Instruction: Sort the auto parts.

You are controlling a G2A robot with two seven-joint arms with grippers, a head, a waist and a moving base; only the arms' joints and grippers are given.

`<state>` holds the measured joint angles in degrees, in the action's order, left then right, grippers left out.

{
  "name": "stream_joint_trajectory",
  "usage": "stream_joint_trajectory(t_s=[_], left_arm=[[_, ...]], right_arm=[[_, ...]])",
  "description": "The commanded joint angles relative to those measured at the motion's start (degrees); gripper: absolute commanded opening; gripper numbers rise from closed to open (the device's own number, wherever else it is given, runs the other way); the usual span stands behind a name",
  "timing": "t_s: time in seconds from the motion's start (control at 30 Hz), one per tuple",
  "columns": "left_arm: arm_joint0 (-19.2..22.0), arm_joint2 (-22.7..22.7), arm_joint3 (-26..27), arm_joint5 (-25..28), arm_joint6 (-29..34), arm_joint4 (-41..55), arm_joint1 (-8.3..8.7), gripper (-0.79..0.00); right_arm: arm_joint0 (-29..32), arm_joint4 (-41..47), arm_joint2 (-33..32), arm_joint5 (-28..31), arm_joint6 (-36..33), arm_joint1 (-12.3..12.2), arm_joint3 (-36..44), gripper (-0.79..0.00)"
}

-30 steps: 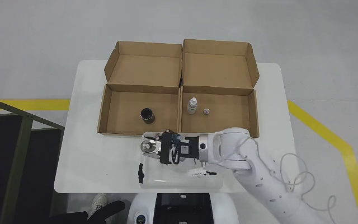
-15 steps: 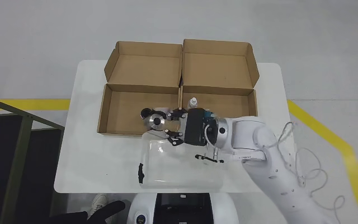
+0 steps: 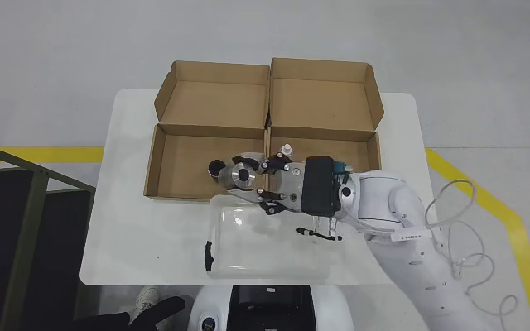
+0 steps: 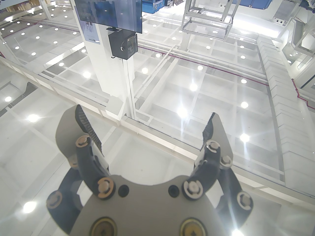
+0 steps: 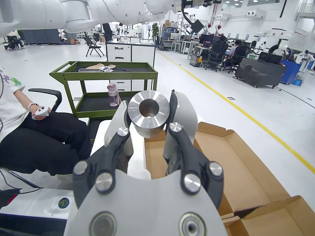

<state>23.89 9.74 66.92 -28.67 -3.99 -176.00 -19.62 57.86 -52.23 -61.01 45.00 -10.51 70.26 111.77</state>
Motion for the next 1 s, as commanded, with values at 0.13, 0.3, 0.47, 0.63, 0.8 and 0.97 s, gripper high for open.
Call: stream_joint_trajectory(t_s=[0.13, 0.3, 0.47, 0.63, 0.8, 0.97], left_arm=[[0.0, 0.0, 0.0, 0.0, 0.0, 0.0, 0.00, 0.000], [0.0, 0.0, 0.0, 0.0, 0.0, 0.0, 0.00, 0.000], [0.0, 0.0, 0.0, 0.0, 0.0, 0.0, 0.00, 0.000], [0.0, 0.0, 0.0, 0.0, 0.0, 0.0, 0.00, 0.000], [0.0, 0.0, 0.0, 0.0, 0.0, 0.0, 0.00, 0.000], [0.0, 0.0, 0.0, 0.0, 0.0, 0.0, 0.00, 0.000]], right_arm=[[-0.8, -2.0, 1.0, -0.9, -2.0, 0.1, -0.1, -0.785], [-2.5, -4.2, 4.7, -2.3, -3.9, 0.6, -2.6, -0.785], [-5.1, -6.4, 8.9, -5.3, -7.8, 1.5, -6.1, -0.785], [-7.4, -5.8, 12.0, -7.3, -10.0, 2.3, -10.3, -0.785], [-10.5, -6.7, 14.2, -9.5, -13.7, 3.2, -13.8, -0.785], [-13.1, -7.4, 15.3, -11.5, -17.4, 3.8, -17.2, -0.785]])
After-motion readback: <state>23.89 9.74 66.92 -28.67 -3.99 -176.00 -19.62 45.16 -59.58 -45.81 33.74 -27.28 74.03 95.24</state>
